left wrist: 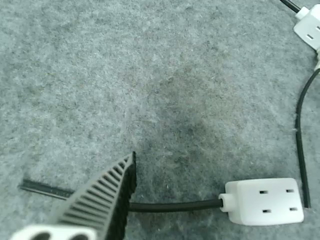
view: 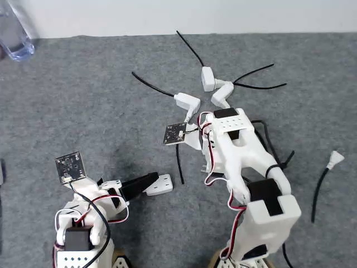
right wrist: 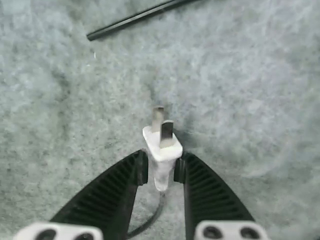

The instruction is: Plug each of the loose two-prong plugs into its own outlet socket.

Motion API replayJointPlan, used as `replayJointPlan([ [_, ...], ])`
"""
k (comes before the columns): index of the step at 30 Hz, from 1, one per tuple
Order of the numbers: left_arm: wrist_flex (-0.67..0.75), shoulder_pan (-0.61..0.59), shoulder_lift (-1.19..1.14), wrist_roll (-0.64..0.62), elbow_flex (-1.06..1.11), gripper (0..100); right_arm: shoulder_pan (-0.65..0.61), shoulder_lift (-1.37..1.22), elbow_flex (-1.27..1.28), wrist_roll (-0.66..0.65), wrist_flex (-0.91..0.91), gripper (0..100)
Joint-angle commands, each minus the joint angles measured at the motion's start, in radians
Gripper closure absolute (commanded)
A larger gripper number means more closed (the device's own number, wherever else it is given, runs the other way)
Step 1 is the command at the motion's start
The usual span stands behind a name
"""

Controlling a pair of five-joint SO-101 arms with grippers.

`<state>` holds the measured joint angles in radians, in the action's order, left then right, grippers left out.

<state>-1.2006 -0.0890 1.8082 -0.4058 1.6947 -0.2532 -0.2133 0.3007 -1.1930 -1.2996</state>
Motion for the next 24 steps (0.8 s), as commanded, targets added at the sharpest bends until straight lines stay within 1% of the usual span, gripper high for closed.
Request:
replayJointPlan([
  [1, -0.006, 0.002, 0.005, 0.009, -0.012, 35, -0.01, 0.079, -0.015, 0.008, -0.019, 88.3],
  [10, -0.006, 0.002, 0.005, 0.009, -0.012, 35, -0.013, 0.119, -0.014, 0.008, -0.076, 88.2],
  [17, -0.006, 0.002, 0.005, 0.009, -0.012, 35, -0.028, 0.128, 0.064, 0.008, -0.054, 88.3],
  [24, -0.006, 0.002, 0.005, 0.009, -0.012, 35, -0.035, 0.131, 0.06, 0.009, -0.061, 88.3],
])
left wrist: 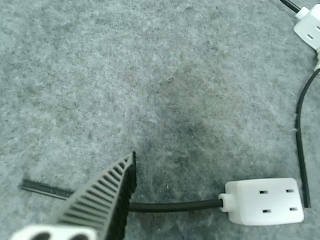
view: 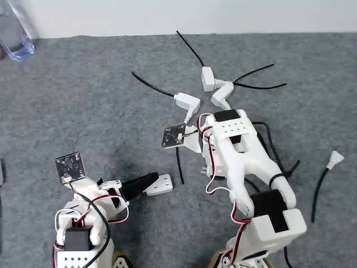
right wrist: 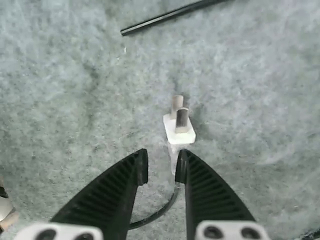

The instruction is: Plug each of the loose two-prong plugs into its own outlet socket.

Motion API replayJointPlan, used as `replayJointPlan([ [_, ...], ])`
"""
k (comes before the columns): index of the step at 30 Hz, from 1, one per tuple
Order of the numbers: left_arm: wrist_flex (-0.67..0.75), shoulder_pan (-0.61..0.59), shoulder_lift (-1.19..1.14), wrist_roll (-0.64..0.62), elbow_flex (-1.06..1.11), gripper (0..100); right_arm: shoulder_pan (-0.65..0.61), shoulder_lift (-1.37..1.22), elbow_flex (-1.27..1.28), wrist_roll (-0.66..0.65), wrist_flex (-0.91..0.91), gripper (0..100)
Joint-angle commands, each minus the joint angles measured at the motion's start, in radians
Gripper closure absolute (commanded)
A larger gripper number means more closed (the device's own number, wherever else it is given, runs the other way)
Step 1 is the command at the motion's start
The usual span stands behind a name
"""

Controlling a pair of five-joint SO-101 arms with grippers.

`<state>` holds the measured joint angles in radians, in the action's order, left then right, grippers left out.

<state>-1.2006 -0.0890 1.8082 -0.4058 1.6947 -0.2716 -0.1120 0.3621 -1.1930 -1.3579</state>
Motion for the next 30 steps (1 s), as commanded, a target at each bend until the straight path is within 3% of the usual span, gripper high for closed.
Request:
replayJointPlan([
  [1, -0.006, 0.002, 0.005, 0.009, -0.012, 35, -0.016, 0.038, -0.002, 0.009, -0.002, 88.3],
  [12, -0.006, 0.002, 0.005, 0.009, -0.012, 35, -0.039, 0.171, 0.058, 0.009, -0.077, 88.3],
  [30, -0.008, 0.002, 0.005, 0.009, -0.012, 35, -0.045, 0.168, 0.141, 0.018, 0.15, 88.3],
])
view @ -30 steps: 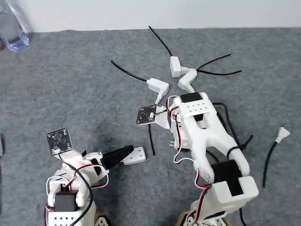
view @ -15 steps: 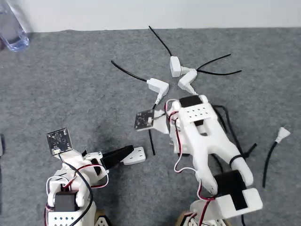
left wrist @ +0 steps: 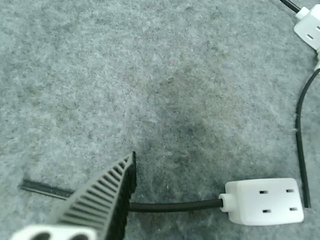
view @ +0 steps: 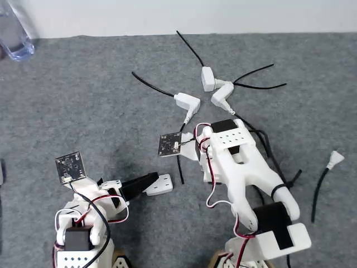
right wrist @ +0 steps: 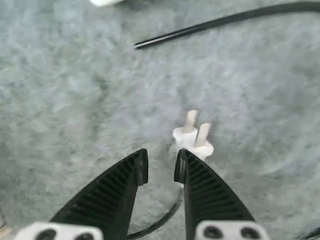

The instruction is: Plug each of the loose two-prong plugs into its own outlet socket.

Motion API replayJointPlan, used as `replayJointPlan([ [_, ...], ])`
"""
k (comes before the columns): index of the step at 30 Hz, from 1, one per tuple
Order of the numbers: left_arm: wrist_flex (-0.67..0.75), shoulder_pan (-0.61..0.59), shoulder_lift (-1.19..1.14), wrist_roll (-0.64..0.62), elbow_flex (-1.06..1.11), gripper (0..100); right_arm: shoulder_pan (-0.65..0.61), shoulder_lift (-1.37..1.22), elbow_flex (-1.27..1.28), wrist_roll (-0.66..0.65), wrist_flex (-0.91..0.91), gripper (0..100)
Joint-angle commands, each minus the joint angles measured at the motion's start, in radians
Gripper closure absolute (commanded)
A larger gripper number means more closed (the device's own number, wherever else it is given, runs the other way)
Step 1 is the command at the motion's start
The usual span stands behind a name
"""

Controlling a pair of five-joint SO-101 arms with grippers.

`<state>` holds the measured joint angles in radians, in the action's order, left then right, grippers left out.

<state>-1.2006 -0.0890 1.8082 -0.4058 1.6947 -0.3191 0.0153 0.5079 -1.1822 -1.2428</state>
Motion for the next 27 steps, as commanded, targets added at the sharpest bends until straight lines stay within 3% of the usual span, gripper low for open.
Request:
replayJointPlan([
  [1, -0.008, 0.002, 0.005, 0.009, -0.012, 35, 0.002, 0.041, -0.005, 0.008, 0.044, 88.3],
  [11, -0.008, 0.002, 0.005, 0.009, -0.012, 35, 0.079, 0.041, -0.003, -0.02, 0.094, 88.3],
  [27, -0.008, 0.002, 0.005, 0.009, -0.012, 35, 0.077, 0.038, 0.018, -0.018, 0.099, 88.3],
])
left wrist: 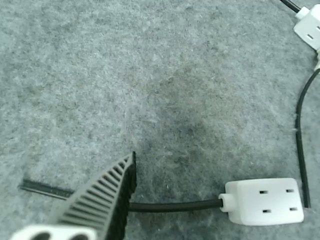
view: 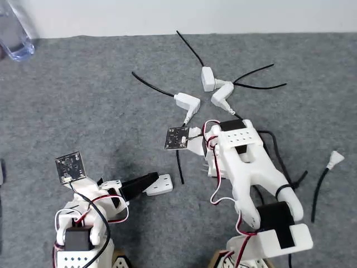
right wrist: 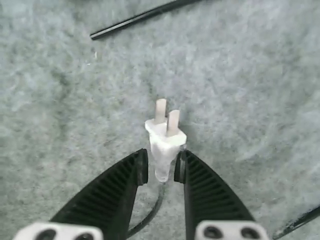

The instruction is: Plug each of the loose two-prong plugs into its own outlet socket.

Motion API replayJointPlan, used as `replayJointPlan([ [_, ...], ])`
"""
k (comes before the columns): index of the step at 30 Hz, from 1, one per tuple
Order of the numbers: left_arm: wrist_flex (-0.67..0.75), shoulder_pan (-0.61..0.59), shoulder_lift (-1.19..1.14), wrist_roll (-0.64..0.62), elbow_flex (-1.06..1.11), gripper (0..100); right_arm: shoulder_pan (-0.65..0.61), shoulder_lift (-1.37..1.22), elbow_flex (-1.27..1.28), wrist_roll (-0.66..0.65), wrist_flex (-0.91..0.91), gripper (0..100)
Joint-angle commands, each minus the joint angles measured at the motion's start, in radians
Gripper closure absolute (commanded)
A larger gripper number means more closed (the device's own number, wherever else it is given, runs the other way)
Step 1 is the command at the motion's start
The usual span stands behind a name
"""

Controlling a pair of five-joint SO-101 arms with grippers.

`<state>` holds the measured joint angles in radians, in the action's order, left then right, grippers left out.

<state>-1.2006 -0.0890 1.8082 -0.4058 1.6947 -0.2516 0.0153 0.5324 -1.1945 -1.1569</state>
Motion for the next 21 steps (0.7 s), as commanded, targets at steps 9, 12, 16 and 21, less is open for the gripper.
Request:
replayJointPlan([
  [9, -0.008, 0.002, 0.005, 0.009, -0.012, 35, 0.002, -0.199, -0.072, -0.005, 0.111, 88.7],
  [12, -0.008, 0.002, 0.005, 0.009, -0.012, 35, 0.001, -0.251, -0.147, -0.005, 0.031, 89.8],
  [16, -0.008, 0.002, 0.005, 0.009, -0.012, 35, 0.007, -0.26, -0.195, -0.005, 0.005, 97.9],
  [21, -0.008, 0.002, 0.005, 0.009, -0.012, 35, 0.033, -0.156, -0.196, 0.005, 0.004, 99.1],
])
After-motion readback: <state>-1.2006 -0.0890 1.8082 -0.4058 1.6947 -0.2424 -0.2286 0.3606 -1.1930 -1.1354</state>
